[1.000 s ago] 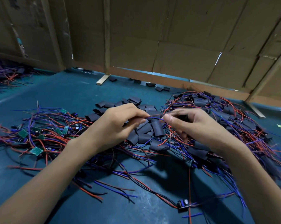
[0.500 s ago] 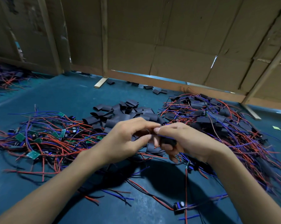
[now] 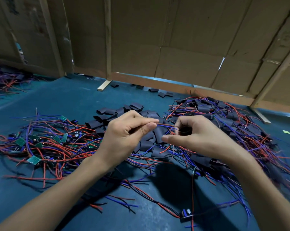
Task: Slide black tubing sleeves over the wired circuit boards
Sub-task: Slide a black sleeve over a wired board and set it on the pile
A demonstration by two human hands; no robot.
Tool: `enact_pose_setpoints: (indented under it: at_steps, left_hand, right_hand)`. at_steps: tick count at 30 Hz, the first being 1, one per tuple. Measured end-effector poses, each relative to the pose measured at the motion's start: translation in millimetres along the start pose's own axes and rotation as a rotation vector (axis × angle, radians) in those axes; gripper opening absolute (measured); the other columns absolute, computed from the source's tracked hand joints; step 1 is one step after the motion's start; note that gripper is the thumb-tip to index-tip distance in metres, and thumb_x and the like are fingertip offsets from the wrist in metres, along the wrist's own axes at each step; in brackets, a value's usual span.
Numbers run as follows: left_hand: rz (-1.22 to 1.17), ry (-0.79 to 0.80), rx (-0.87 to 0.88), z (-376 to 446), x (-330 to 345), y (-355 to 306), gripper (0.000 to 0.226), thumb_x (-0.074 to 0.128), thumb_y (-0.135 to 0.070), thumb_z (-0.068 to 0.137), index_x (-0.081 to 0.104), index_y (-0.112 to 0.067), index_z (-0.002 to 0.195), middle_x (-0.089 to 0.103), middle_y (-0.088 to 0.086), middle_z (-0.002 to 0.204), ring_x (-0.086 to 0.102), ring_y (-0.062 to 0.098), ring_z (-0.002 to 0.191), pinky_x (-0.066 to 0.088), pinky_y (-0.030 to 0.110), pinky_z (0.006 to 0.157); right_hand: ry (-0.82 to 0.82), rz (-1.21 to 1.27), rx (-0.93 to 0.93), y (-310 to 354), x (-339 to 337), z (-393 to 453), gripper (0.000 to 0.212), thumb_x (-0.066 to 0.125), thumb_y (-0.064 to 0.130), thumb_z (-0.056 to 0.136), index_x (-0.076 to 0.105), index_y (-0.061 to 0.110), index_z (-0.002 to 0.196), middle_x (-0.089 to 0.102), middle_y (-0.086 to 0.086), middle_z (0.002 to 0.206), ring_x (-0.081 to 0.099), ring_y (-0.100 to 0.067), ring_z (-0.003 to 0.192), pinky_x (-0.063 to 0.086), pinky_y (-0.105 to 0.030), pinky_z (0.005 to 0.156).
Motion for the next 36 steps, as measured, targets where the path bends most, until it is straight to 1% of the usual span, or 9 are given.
enact_pose_setpoints:
  at_steps: [7, 14, 20, 22, 24, 27, 32, 34, 36]
  left_hand:
    - [-0.15, -0.001, -0.077, -4, 5, -4, 0.014, 0.073, -0.024, 0.09, 0.08, -0.014, 0.098, 0.068, 0.004, 0.089, 0.065, 0.023, 0.083, 0.049, 0.039, 0.07]
    - [-0.137, -0.014, -0.038, -4, 3, -4, 0.007, 0.077, -0.015, 0.088, 0.079, -0.013, 0.095, 0.069, 0.003, 0.088, 0.064, 0.027, 0.078, 0.046, 0.048, 0.064]
    - [-0.078, -0.025, 0.007, -4, 2, -6, 0.008, 0.077, -0.015, 0.088, 0.08, -0.015, 0.096, 0.067, 0.002, 0.087, 0.062, 0.025, 0.073, 0.046, 0.044, 0.06]
    - [-0.063, 0.015, 0.044, -5, 7, -10, 0.011, 0.077, -0.017, 0.087, 0.08, -0.015, 0.097, 0.066, -0.001, 0.087, 0.064, 0.019, 0.075, 0.048, 0.035, 0.06]
    - [-0.073, 0.085, 0.077, -9, 16, -13, 0.015, 0.077, -0.015, 0.087, 0.078, -0.013, 0.101, 0.067, -0.002, 0.09, 0.066, 0.014, 0.081, 0.049, 0.024, 0.069]
    - [-0.215, 0.2, -0.005, -14, 27, -11, 0.039, 0.075, -0.015, 0.089, 0.063, -0.013, 0.126, 0.068, -0.005, 0.098, 0.069, 0.017, 0.094, 0.052, 0.024, 0.084]
    - [0.116, 0.318, 0.081, -4, 10, 3, 0.075, 0.074, -0.047, 0.085, 0.041, -0.023, 0.147, 0.056, -0.011, 0.123, 0.055, 0.013, 0.119, 0.042, 0.024, 0.1]
    - [0.274, 0.488, 0.0, -5, 11, 22, 0.068, 0.072, -0.056, 0.083, 0.047, -0.034, 0.142, 0.06, -0.015, 0.116, 0.056, 0.006, 0.113, 0.044, 0.026, 0.098]
    - [0.421, 0.565, -0.003, -8, 14, 34, 0.046, 0.072, -0.048, 0.087, 0.06, -0.035, 0.129, 0.068, -0.011, 0.105, 0.06, 0.006, 0.1, 0.047, 0.031, 0.088]
  right_hand:
    - [-0.077, -0.139, -0.029, 9, 15, 0, 0.06, 0.081, 0.065, 0.068, 0.053, 0.011, 0.065, 0.049, 0.0, 0.055, 0.04, -0.011, 0.053, 0.035, -0.035, 0.053]
    - [-0.127, -0.014, -0.07, 12, 14, -1, 0.054, 0.085, 0.06, 0.066, 0.055, 0.014, 0.064, 0.049, 0.007, 0.054, 0.04, -0.007, 0.054, 0.032, -0.029, 0.053]
    - [-0.119, 0.0, -0.111, 12, 17, -1, 0.05, 0.085, 0.053, 0.07, 0.053, 0.015, 0.063, 0.047, 0.008, 0.053, 0.038, -0.005, 0.053, 0.031, -0.026, 0.051]
    - [-0.099, -0.04, -0.133, 13, 23, 0, 0.044, 0.084, 0.043, 0.074, 0.05, 0.019, 0.06, 0.045, 0.008, 0.052, 0.036, -0.005, 0.053, 0.03, -0.024, 0.05]
    - [-0.055, -0.099, -0.158, 15, 30, 0, 0.038, 0.078, 0.037, 0.077, 0.048, 0.022, 0.06, 0.046, 0.007, 0.053, 0.04, -0.009, 0.055, 0.034, -0.029, 0.052]
    - [0.031, -0.238, -0.168, 15, 39, 0, 0.02, 0.054, 0.039, 0.076, 0.056, 0.022, 0.066, 0.052, 0.001, 0.056, 0.047, -0.021, 0.059, 0.043, -0.038, 0.058]
    - [-0.071, -0.334, -0.137, -1, 25, 5, 0.052, 0.054, 0.044, 0.099, 0.038, 0.018, 0.057, 0.037, 0.002, 0.046, 0.033, -0.016, 0.048, 0.028, -0.038, 0.051]
    - [-0.131, -0.289, -0.127, -7, 16, 6, 0.052, 0.049, 0.052, 0.097, 0.039, 0.021, 0.057, 0.038, 0.004, 0.045, 0.034, -0.012, 0.047, 0.028, -0.035, 0.05]
    - [-0.156, -0.283, -0.108, -11, 11, 6, 0.053, 0.045, 0.06, 0.094, 0.038, 0.023, 0.057, 0.042, 0.005, 0.046, 0.036, -0.012, 0.048, 0.03, -0.034, 0.05]
Point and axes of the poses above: each hand's wrist, its own z-axis towards the middle knuckle, its own x-axis out of the palm, y = z × x, the point moved 6 cm from there along z, towards the middle knuckle
